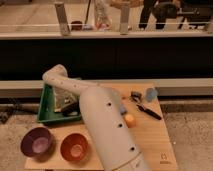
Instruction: Place banana in metal cup
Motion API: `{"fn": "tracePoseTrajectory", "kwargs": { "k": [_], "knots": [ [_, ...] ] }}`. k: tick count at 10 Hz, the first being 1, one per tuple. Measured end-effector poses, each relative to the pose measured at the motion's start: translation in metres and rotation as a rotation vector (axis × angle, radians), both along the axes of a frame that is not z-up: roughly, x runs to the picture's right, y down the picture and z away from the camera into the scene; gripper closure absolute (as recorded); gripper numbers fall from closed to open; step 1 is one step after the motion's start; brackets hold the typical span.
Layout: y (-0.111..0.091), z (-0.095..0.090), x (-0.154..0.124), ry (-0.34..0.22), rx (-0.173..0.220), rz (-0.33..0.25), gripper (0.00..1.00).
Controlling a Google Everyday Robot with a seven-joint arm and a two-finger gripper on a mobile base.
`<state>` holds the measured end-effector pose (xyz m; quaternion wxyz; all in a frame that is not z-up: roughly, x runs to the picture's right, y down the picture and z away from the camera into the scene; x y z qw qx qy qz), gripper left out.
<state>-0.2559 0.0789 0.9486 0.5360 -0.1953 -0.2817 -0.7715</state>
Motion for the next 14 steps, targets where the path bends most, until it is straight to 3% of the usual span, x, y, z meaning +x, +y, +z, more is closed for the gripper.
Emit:
{"fn": "tracePoseTrajectory", "kwargs": {
  "k": [6, 14],
  "knots": [
    [0.0010, 0.0010, 0.0014, 0.008, -0.003, -0.002, 0.98],
    [-0.0045, -0.0018, 0.0021, -0.005, 0.008, 0.021, 0.98]
  ]
}}
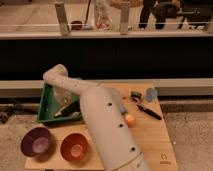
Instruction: Place banana in metal cup
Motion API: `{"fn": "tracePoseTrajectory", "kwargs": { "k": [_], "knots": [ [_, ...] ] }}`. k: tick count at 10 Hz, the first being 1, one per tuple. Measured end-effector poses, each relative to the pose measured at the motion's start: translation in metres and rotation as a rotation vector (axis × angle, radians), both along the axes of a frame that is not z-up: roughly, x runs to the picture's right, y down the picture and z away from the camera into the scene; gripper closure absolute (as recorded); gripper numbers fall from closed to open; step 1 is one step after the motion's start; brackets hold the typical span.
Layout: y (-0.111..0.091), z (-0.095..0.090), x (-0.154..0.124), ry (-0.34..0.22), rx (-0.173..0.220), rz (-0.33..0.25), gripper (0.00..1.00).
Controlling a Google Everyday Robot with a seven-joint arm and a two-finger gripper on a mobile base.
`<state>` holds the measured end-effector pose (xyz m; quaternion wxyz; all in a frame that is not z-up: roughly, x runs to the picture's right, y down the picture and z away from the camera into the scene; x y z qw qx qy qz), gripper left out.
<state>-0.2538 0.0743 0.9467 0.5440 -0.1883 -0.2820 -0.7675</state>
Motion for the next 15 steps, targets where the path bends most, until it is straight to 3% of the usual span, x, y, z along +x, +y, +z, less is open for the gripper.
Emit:
{"fn": "tracePoseTrajectory", "kwargs": {
  "k": [3, 8, 15],
  "knots": [
    [-0.006, -0.005, 0.002, -0.025, 0.004, 0.029, 0.71],
    [-0.007, -0.021, 0.000, -0.145, -0.018, 0.020, 0.22],
    [0.005, -0.024, -0.006, -0.199, -0.045, -0.062, 0.20]
  ]
}}
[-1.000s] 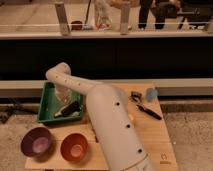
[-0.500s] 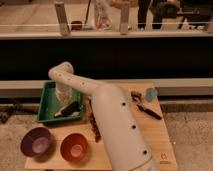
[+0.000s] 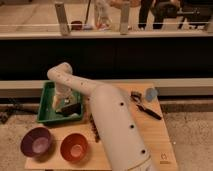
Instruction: Place banana in metal cup
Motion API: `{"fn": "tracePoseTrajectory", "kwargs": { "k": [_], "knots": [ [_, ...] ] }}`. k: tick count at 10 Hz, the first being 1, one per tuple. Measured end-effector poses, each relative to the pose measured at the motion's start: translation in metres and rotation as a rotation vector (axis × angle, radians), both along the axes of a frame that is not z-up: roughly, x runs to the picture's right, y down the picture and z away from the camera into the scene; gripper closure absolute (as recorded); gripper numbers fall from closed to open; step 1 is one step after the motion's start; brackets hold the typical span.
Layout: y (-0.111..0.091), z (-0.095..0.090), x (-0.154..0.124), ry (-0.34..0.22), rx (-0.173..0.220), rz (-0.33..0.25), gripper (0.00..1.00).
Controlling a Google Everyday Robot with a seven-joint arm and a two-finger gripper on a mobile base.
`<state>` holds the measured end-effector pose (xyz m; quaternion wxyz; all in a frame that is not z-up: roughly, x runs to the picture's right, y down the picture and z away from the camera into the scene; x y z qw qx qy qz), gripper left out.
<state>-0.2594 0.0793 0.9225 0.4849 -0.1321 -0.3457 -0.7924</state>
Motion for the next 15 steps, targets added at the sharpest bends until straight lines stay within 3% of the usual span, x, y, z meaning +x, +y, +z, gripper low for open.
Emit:
{"fn": "tracePoseTrajectory", "kwargs": {
  "k": [7, 15],
  "knots": [
    [0.0088, 0.0029, -0.0009, -0.015, 0.019, -0.060, 0.20],
    [0.0118, 0.0097, 0.0036, 0.010, 0.014, -0.071, 0.20]
  ]
}}
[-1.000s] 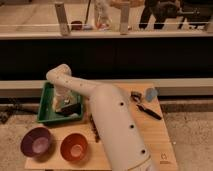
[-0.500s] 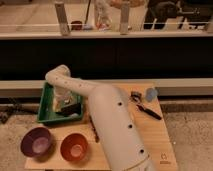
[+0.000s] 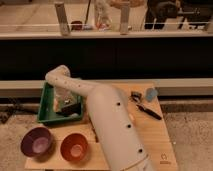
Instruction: Place banana in metal cup
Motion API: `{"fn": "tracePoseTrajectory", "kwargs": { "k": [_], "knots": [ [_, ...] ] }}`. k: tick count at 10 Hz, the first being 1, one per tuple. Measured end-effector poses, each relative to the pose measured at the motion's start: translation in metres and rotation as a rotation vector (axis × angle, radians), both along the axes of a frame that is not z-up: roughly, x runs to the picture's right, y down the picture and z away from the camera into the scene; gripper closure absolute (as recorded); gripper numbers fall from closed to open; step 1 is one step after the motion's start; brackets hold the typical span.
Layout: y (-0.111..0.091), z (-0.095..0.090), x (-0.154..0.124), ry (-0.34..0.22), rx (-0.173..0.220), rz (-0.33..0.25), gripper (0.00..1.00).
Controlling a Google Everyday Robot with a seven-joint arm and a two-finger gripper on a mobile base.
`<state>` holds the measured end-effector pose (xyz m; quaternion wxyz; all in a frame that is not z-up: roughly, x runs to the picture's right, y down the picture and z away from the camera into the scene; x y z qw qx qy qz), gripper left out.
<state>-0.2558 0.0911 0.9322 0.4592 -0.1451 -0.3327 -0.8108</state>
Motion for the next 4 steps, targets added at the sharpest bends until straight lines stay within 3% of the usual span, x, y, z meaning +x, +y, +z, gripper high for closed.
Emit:
{"fn": "tracePoseTrajectory", "kwargs": {
  "k": [3, 4],
  "knots": [
    [0.0018, 0.0011, -0.0014, 0.009, -0.011, -0.009, 0.20],
    [0.0027, 0.0017, -0.0015, 0.010, -0.012, -0.011, 0.25]
  ]
}}
